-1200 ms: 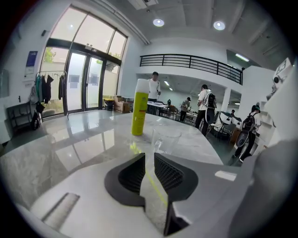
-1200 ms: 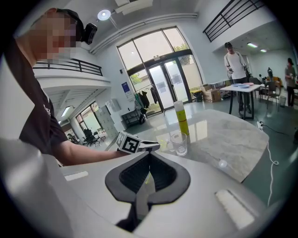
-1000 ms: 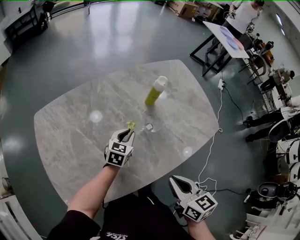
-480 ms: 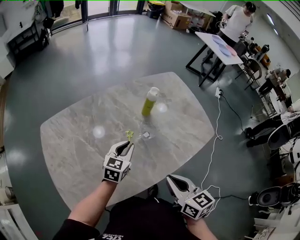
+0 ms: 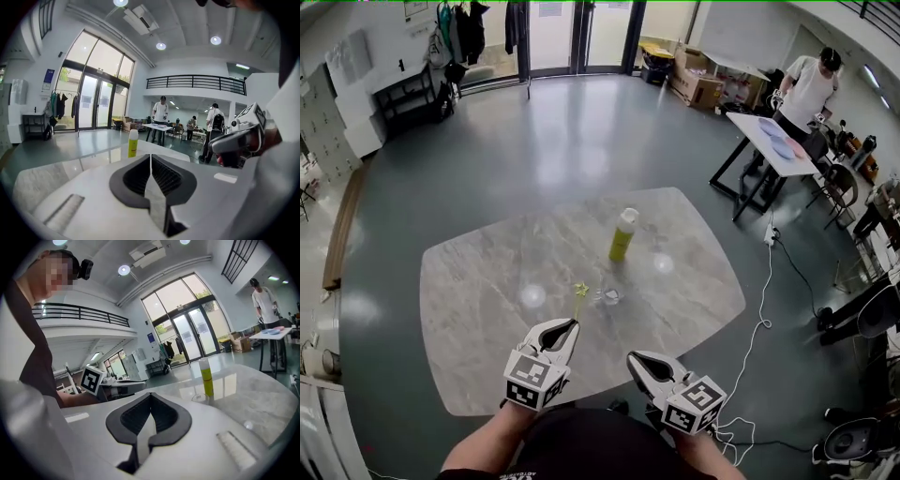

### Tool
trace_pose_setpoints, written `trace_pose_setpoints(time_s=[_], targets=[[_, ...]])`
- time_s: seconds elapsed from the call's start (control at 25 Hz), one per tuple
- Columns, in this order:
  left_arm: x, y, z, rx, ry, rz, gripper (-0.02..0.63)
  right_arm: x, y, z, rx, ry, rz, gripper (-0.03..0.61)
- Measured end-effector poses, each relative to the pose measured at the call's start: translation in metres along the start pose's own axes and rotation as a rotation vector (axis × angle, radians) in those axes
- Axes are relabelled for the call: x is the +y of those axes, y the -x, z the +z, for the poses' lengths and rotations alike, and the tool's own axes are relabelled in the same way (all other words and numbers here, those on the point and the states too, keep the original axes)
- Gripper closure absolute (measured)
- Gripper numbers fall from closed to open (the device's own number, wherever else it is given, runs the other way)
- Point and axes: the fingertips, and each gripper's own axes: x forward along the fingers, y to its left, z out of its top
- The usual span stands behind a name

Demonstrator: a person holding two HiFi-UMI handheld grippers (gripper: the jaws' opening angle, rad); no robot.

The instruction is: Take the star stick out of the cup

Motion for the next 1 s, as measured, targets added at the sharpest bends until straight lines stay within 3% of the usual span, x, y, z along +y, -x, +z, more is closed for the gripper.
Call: trace_pose_setpoints(time_s=[0.24,0.68,1.0], targets=[[-0.045,0.027,0.040,-0.063,-0.090,0.007,0.604,0.004,0.022,0.017,-0.044,0.014,0.074,0.565],[-0.103,0.057,0.097,-0.159,-0.103,-0.026,0.606,0.003,0.086,0.085,-0.215,0.201,0.055,0.565],[-0.123,0.056,0.112,-0.143,-0.147,-0.030,0.606,0.002,0.101,0.109,-0.282,0.292,0.001,0.566]])
